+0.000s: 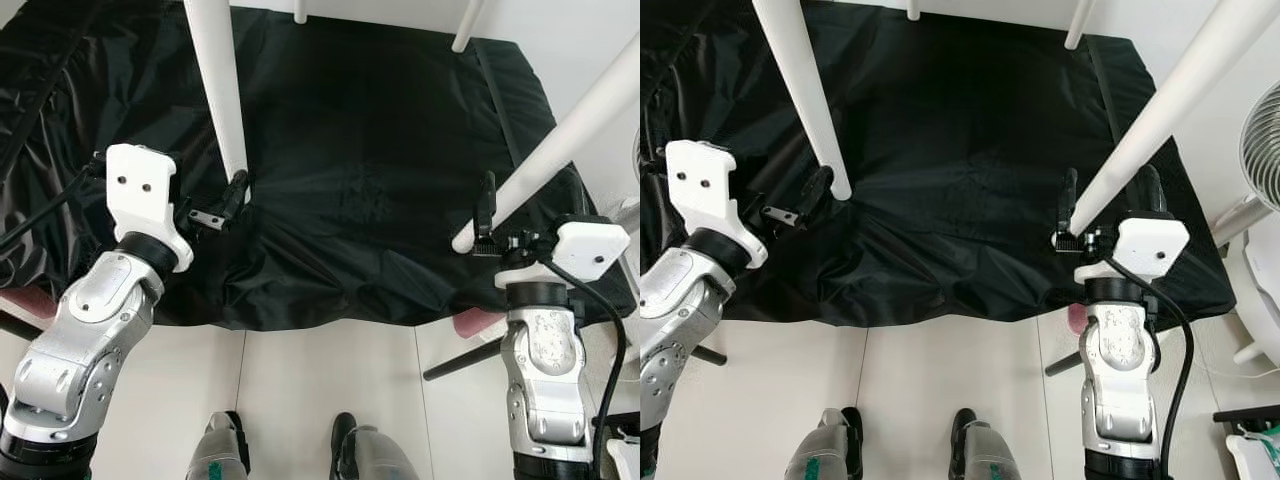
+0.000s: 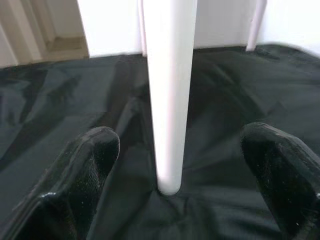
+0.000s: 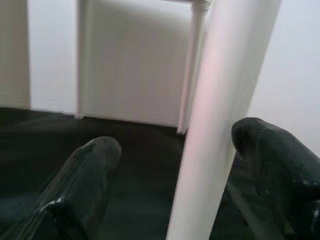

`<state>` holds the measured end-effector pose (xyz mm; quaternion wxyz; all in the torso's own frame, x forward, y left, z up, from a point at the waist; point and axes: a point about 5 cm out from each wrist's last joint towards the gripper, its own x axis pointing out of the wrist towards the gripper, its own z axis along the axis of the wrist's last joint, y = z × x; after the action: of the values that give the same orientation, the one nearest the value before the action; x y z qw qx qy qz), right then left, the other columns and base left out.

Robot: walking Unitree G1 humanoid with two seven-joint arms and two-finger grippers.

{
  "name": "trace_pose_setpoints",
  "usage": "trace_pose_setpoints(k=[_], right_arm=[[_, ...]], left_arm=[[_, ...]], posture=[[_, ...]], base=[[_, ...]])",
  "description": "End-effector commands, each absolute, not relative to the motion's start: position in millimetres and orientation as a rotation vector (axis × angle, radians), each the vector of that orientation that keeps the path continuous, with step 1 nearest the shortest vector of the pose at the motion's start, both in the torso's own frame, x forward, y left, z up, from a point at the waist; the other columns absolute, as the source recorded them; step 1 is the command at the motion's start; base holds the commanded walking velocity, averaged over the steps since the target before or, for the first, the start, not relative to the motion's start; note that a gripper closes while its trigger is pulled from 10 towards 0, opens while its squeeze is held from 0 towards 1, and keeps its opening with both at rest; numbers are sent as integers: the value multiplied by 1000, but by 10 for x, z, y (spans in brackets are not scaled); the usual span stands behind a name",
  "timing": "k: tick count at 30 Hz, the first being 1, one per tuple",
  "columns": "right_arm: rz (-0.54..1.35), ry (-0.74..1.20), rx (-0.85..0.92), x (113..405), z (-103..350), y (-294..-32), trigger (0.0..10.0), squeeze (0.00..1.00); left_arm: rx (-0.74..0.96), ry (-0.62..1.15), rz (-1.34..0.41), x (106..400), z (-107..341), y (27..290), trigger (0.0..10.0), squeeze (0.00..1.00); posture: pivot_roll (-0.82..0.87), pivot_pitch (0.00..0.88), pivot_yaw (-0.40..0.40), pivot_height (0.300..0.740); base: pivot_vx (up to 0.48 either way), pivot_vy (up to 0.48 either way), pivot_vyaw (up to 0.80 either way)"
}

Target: Building children table

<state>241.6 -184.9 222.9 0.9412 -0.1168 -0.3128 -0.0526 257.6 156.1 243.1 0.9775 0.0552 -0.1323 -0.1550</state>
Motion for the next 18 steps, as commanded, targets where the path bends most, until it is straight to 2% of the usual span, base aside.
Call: trace_pose_setpoints(k=[1, 5, 10, 14, 16, 18], right_arm=[[-90, -650, -252, 2365, 2220, -1821, 10000, 0], [-71, -638, -263, 2355, 2182, -1804, 10000, 0], [76, -569, -301, 2361, 1980, -1695, 10000, 0], [230, -503, -331, 2391, 1770, -1611, 10000, 0], [243, -492, -331, 2400, 1740, -1610, 10000, 0], [267, -482, -344, 2441, 1664, -1597, 10000, 0]], left_arm=[[136, -245, -436, 2536, 2343, 1475, 10000, 0], [132, -232, -436, 2520, 2286, 1474, 10000, 0], [109, -179, -468, 2474, 2095, 1464, 10000, 0], [100, -124, -535, 2404, 1861, 1432, 10000, 0], [105, -119, -541, 2397, 1830, 1427, 10000, 0], [76, -96, -554, 2405, 1699, 1411, 10000, 0]], posture=[[119, 248, -8, 740], [120, 248, -9, 740], [126, 227, -31, 740], [122, 190, -49, 740], [122, 190, -49, 740], [121, 148, -48, 740]], base=[[0, 0, 0], [0, 0, 0], [0, 0, 0], [0, 0, 0], [0, 0, 0], [0, 0, 0]])
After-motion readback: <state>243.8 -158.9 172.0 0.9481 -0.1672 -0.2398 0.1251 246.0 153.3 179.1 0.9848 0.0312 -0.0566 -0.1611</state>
